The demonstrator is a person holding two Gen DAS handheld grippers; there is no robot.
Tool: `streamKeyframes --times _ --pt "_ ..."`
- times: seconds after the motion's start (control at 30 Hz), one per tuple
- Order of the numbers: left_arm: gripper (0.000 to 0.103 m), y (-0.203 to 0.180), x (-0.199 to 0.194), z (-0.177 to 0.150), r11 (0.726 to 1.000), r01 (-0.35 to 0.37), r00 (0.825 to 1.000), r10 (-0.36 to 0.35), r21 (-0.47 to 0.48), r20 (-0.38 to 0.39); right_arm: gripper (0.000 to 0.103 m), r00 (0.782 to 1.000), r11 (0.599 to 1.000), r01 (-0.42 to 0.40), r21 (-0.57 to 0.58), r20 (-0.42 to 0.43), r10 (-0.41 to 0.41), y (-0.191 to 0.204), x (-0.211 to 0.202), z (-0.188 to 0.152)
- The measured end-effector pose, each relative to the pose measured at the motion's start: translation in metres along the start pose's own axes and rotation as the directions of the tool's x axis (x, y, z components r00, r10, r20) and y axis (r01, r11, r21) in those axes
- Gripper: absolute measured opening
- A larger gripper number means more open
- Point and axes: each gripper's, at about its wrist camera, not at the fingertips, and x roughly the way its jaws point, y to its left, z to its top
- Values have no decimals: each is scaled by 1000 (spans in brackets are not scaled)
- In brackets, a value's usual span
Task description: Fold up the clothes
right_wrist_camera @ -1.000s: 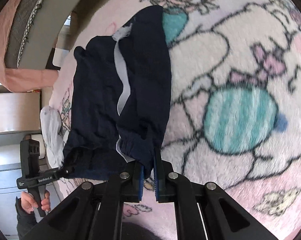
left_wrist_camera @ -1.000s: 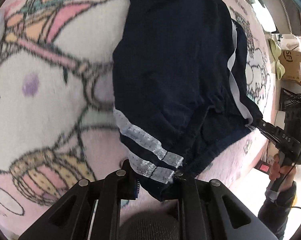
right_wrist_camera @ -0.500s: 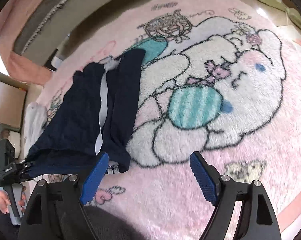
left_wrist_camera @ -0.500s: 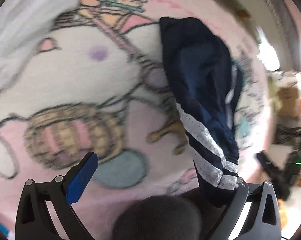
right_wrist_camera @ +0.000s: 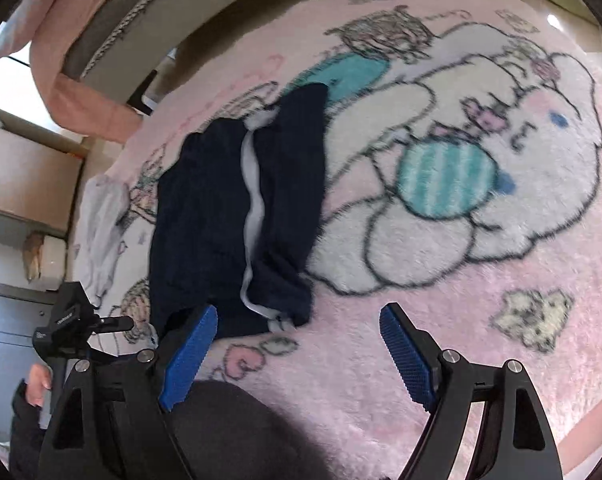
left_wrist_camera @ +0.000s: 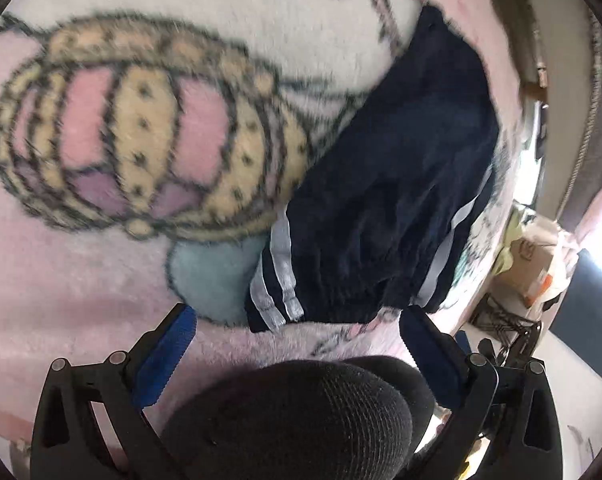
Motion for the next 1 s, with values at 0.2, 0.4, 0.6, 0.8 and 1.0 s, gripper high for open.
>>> streamKeyframes --times 0.2,0.4,0.6,0.8,1.0 --pt "103 -8 -19 16 994 4 993 -17 106 118 84 1000 1000 13 6 -8 -13 3 16 22" --pt "103 -29 -27 51 981 72 982 -101 177 159 84 1000 998 -18 56 -4 18 -6 29 51" --pt "103 -49 -25 76 977 52 976 -93 206 197 84 1000 998 -11 66 -3 11 -12 45 80" --pt "103 -71 -35 103 957 -2 956 -83 290 282 84 999 998 -30 46 34 29 -12 64 116" --pt "103 -75 -30 134 958 57 949 -139 279 283 83 985 985 -148 90 106 139 -21 83 150"
